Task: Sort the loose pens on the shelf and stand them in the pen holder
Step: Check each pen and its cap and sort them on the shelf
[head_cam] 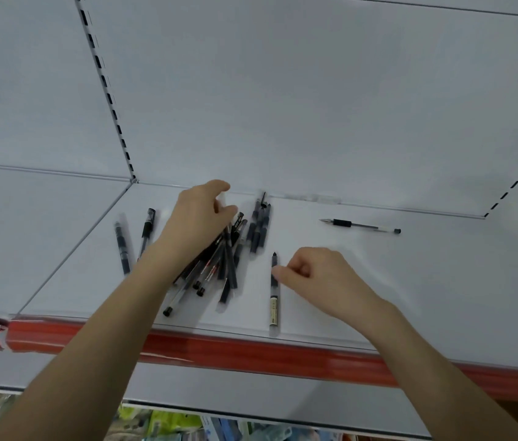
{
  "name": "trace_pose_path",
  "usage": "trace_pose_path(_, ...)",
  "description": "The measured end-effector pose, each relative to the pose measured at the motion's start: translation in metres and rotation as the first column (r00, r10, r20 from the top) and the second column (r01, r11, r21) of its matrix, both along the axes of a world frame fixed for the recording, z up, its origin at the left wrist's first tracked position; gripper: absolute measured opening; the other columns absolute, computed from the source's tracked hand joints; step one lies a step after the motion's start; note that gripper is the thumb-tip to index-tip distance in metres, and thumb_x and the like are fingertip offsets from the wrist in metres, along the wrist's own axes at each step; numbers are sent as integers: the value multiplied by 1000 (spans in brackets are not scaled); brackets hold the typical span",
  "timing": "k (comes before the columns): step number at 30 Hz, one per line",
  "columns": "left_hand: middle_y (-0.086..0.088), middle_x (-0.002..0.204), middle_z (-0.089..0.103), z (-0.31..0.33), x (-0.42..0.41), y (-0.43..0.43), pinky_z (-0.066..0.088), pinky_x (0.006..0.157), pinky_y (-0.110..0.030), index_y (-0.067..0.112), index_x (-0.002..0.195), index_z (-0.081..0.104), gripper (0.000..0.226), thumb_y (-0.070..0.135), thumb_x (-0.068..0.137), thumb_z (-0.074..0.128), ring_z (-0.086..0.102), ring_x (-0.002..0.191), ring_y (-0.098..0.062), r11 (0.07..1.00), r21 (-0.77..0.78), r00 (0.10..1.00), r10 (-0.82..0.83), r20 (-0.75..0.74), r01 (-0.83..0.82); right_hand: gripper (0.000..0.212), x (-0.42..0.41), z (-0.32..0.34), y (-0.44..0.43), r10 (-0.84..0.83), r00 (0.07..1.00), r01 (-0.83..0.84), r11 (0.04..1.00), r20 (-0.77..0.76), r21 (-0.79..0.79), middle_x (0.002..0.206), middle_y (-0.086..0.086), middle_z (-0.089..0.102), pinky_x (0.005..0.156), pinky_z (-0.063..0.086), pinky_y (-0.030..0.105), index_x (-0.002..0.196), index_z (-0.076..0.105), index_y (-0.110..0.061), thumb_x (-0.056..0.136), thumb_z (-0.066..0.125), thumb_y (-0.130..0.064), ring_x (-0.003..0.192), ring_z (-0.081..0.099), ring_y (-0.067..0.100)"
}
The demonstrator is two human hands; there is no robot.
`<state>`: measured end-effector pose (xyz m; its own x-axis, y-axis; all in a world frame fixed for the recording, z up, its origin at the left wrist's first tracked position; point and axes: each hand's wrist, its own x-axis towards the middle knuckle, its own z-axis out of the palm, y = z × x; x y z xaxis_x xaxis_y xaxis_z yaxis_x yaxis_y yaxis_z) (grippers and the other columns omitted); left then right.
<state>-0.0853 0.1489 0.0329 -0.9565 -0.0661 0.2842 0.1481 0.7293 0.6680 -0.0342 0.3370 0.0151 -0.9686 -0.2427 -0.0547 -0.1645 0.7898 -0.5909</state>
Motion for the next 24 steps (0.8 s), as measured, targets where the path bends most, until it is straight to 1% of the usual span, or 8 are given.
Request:
trace_pose_path(2,-7,88,58,-2,-2,-4,28,66,-15,11,128,50,40,16,89,55,50,86,-21,996,-89,999,17,31,-14,50,0,1,-8,49,998,-52,995,38,81,65,9,48,56,33,28,72,54,5,85,57,-43,59,43,18)
trace_pose_path(5,-18,107,60,-7,-4,-7,35,78,-26,7,128,48,43,21,89,57,52,103,-31,982,-184,994,57,88,-40,48,-9,1,-12,57,995,-70,985,84,160,46,0,30,49,24,28,50,31,-12,84,58,-31,44,29,16)
trace_pose_path(8,-19,111,56,-12,-1,-7,36,79,-30,3,122,53,39,25,89,56,53,99,-33,969,-233,996,93,17,-86,38,-20,0,-6,-9,998,-1,990,69,142,48,7,43,51,35,29,52,41,-6,83,55,-22,49,42,20)
trace_pose_path(11,-15,87,63,-11,13,3,42,75,-30,1,89,65,25,23,90,53,55,80,-24,992,-60,976,96,-196,-110,27,-22,4,1,-97,995,100,983,29,-152,68,10,62,57,50,29,76,58,-2,88,54,-26,56,56,13)
trace_pose_path(14,-8,64,63,-8,30,27,41,60,-23,6,74,70,28,26,88,58,51,58,-9,968,223,991,-99,-90,117,15,-17,12,-3,-47,997,21,927,-60,-374,67,-4,61,49,43,12,76,56,-20,89,56,-25,50,55,0)
trace_pose_path(17,-6,67,65,-10,36,41,44,62,-22,12,78,73,20,22,87,59,54,63,-6,819,536,964,-264,37,204,17,-16,13,-7,19,991,-68,918,-129,-391,63,-11,59,49,41,9,73,54,-25,89,56,-19,52,57,1)
trace_pose_path(21,-15,73,65,-16,30,38,47,69,-33,5,73,66,26,21,90,55,57,70,-20,710,701,982,-175,77,72,11,-39,19,3,89,990,-122,927,-109,-356,70,-5,63,56,42,8,77,61,-19,88,59,-15,61,60,6)
trace_pose_path(24,-6,69,68,-14,30,34,56,63,-27,7,77,60,23,19,94,49,68,67,-19,543,840,973,-187,135,-12,9,-86,13,24,-52,949,7,990,-310,-143,84,11,67,69,41,18,85,65,-8,87,58,-11,77,60,19)
